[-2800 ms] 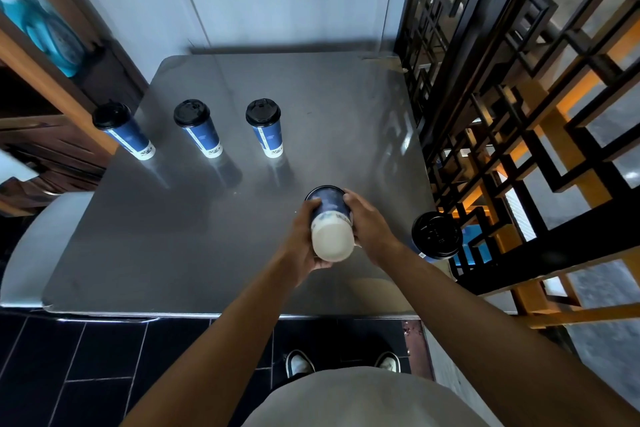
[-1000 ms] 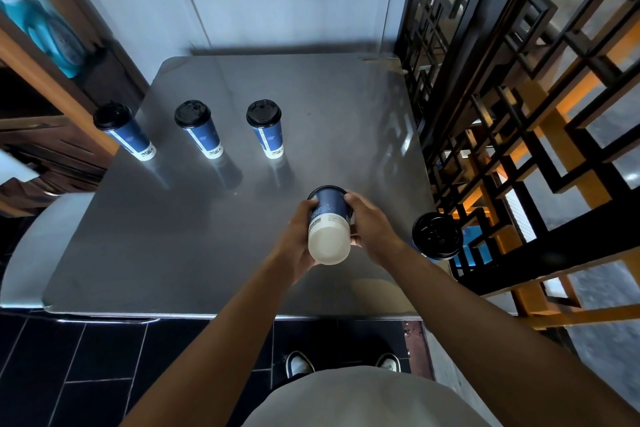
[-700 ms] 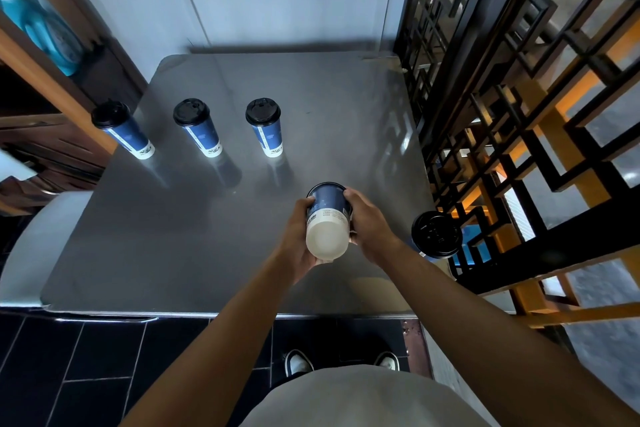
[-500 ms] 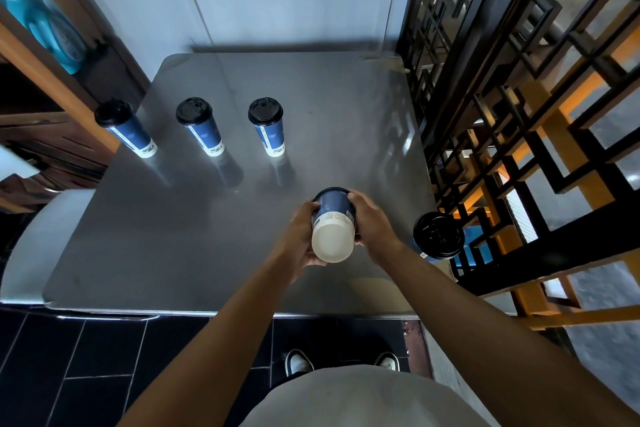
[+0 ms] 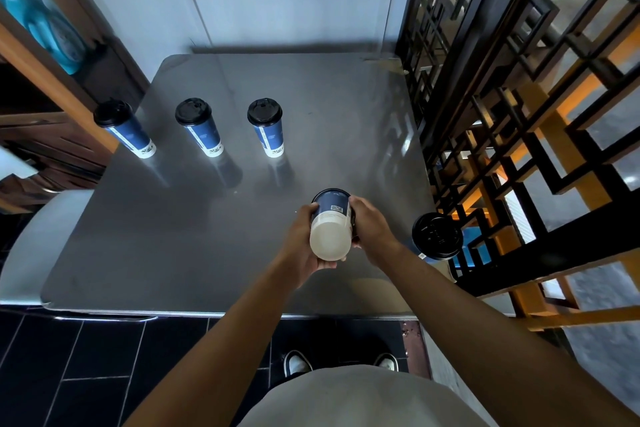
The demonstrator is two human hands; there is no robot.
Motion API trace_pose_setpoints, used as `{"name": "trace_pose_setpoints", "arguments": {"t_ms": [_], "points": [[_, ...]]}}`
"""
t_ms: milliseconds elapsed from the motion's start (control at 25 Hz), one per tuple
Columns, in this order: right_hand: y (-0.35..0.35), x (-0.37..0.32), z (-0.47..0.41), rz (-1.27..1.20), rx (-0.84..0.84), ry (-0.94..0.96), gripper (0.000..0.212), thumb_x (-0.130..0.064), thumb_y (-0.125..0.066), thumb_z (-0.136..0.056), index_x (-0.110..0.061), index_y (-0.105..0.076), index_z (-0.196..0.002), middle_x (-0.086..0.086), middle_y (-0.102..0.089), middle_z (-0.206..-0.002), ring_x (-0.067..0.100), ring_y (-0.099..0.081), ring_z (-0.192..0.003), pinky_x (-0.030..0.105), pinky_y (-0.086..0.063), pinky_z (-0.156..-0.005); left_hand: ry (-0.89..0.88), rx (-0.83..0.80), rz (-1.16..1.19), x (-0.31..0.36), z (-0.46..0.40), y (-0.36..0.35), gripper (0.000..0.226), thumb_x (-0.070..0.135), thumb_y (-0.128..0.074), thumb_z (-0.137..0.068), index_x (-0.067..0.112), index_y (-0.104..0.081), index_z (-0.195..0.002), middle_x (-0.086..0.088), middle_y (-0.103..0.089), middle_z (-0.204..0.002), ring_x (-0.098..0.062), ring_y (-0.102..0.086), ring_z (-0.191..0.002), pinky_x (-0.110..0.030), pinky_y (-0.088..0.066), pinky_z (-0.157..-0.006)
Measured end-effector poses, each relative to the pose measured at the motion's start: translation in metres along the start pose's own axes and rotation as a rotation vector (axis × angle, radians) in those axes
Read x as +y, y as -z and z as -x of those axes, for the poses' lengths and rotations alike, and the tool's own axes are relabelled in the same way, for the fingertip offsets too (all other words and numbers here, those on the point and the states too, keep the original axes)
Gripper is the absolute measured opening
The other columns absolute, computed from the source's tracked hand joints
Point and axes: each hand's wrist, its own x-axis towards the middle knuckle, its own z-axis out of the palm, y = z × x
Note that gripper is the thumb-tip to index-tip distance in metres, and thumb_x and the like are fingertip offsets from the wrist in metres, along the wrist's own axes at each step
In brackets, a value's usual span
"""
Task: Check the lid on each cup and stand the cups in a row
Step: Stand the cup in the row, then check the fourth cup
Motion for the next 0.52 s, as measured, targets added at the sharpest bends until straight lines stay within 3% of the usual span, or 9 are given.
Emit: {"name": "trace_pose_setpoints", "arguments": {"t_ms": [120, 280, 400, 440, 520], "points": [[-0.001, -0.003, 0.001, -0.014, 0.008, -0.012, 0.028, -0.034, -0.040, -0.102, -0.021, -0.064, -0.100, 0.006, -0.064, -0.080, 0.020, -0.056, -0.060, 0.025, -0.042, -0.051, -0.010, -0.004, -0.052, -0.003, -0.001, -0.001, 0.066, 0.061, -0.032, -0.097, 0.007, -0.065, -0.116, -0.030, -0.066, -0.103, -0.030, -0.064, -0.050, -0.026, -0.048, -0.050], [0.003, -0.005, -0.002, 0.048, 0.026, -0.001, 0.028, -0.035, -0.041, -0.101, -0.023, -0.066, -0.108, 0.009, -0.065, -0.092, 0.024, -0.056, -0.074, 0.034, -0.043, -0.064, 0.031, 0.069, -0.099, -0.001, -0.006, 0.004, 0.051, 0.061, -0.040, -0.090, 0.018, -0.067, -0.096, -0.007, -0.071, -0.073, -0.021, -0.067, -0.057, -0.027, -0.048, -0.059], [0.006, -0.003, -0.006, 0.169, 0.021, 0.042, 0.034, -0.033, -0.044, -0.101, -0.020, -0.066, -0.123, 0.008, -0.065, -0.095, 0.021, -0.054, -0.070, 0.026, -0.041, -0.056, 0.097, 0.089, -0.086, 0.001, -0.010, 0.011, 0.045, 0.053, -0.043, -0.087, 0.019, -0.068, -0.101, -0.006, -0.074, -0.082, -0.025, -0.070, -0.073, -0.038, -0.051, -0.081], [0.006, -0.003, -0.007, 0.199, 0.012, 0.072, 0.034, -0.031, -0.046, -0.101, -0.019, -0.066, -0.126, 0.007, -0.065, -0.099, 0.021, -0.055, -0.073, 0.026, -0.042, -0.056, 0.112, 0.071, -0.058, 0.002, -0.009, 0.010, 0.048, 0.054, -0.044, -0.088, 0.016, -0.071, -0.098, -0.008, -0.074, -0.082, -0.026, -0.070, -0.072, -0.038, -0.053, -0.081], [0.005, -0.001, -0.007, 0.231, -0.012, 0.129, 0.036, -0.029, -0.049, -0.102, -0.016, -0.064, -0.132, 0.007, -0.067, -0.115, 0.023, -0.062, -0.093, 0.031, -0.052, -0.073, 0.078, -0.006, 0.019, 0.003, -0.003, 0.001, 0.053, 0.056, -0.049, -0.093, 0.010, -0.075, -0.091, -0.011, -0.074, -0.074, -0.024, -0.071, -0.060, -0.031, -0.059, -0.065]]}}
